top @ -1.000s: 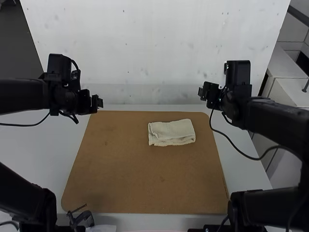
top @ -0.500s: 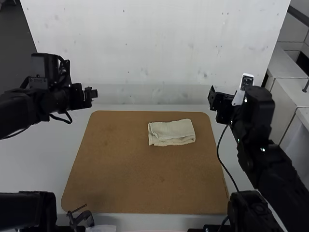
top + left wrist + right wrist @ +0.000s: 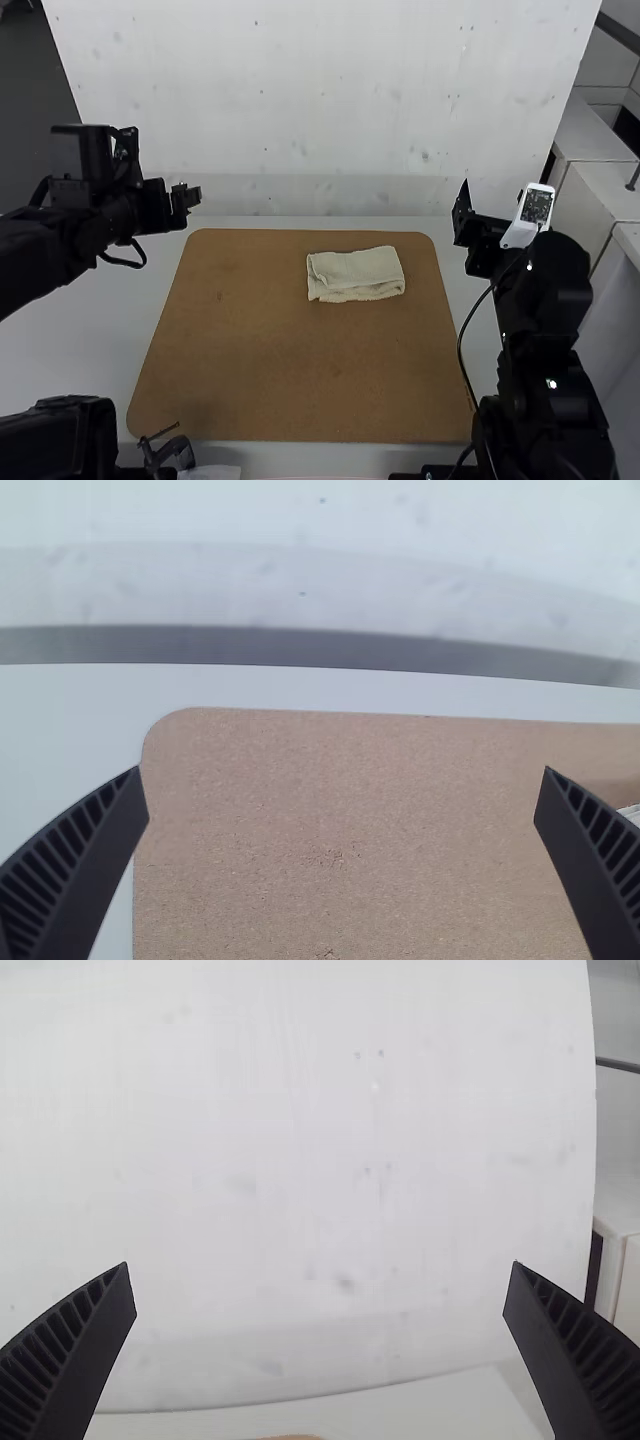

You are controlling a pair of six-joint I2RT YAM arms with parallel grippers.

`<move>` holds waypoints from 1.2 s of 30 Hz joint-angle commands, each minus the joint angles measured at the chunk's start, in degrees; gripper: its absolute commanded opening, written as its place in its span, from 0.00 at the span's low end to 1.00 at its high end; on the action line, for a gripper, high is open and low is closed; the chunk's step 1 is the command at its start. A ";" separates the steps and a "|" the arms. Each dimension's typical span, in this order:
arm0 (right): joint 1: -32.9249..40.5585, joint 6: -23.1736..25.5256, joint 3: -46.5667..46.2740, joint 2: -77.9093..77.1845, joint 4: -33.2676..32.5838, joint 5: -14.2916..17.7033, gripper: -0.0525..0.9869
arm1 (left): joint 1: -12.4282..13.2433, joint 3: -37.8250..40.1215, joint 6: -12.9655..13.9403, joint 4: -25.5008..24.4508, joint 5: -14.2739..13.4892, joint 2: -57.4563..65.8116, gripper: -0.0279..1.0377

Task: Fold the towel.

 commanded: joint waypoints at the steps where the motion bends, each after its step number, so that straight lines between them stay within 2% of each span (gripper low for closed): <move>1: -0.16 -1.00 -0.56 -2.50 0.70 -0.66 0.97 | 0.51 -2.01 0.32 0.78 2.39 -5.81 0.97; 4: -0.16 -1.00 -0.92 -2.50 0.52 -0.66 0.97 | 0.68 -5.26 -0.21 3.24 3.53 -10.64 0.97; 7: -0.07 -0.91 -1.18 -2.50 0.43 -0.74 0.97 | 1.30 -7.72 -0.39 3.68 5.20 -14.77 0.97; 9: -0.16 -0.91 -1.35 -2.50 0.43 -0.66 0.97 | 1.56 -8.86 -1.53 3.68 5.29 -16.36 0.97; 14: -0.16 -0.91 -1.62 -2.50 0.61 -0.66 0.97 | 2.09 -12.99 -1.70 3.68 4.76 -24.62 0.97; 17: -0.16 -0.91 -1.62 -2.50 0.61 -0.66 0.97 | 2.09 -15.45 -1.62 3.68 4.85 -32.00 0.97; 21: -0.16 -0.91 -1.71 -2.50 0.61 -0.74 0.97 | 1.91 -20.20 -1.09 3.42 6.26 -44.92 0.97; 22: -0.16 -0.91 -1.71 -2.42 0.70 -0.74 0.97 | 2.53 -21.78 -0.83 2.98 6.78 -49.40 0.97; 23: -0.16 -0.91 -1.62 -2.42 0.70 -0.74 0.97 | 2.62 -22.92 -0.39 4.03 7.14 -49.75 0.97; 24: -0.16 -0.91 -1.53 -2.42 0.70 -0.74 0.97 | 2.70 -22.75 -0.30 3.33 8.10 -49.93 0.97; 26: -0.16 -0.91 -1.44 -2.42 0.70 -0.74 0.97 | 2.88 -22.57 -0.21 2.18 8.37 -50.11 0.97; 33: -0.24 -0.91 -2.32 -2.33 0.17 -0.74 0.97 | 2.88 -23.63 1.02 2.18 7.66 -49.93 0.97; 36: -0.33 -0.91 -3.20 -2.15 0.17 -0.66 0.97 | 2.88 -24.95 4.01 2.80 5.73 -49.93 0.97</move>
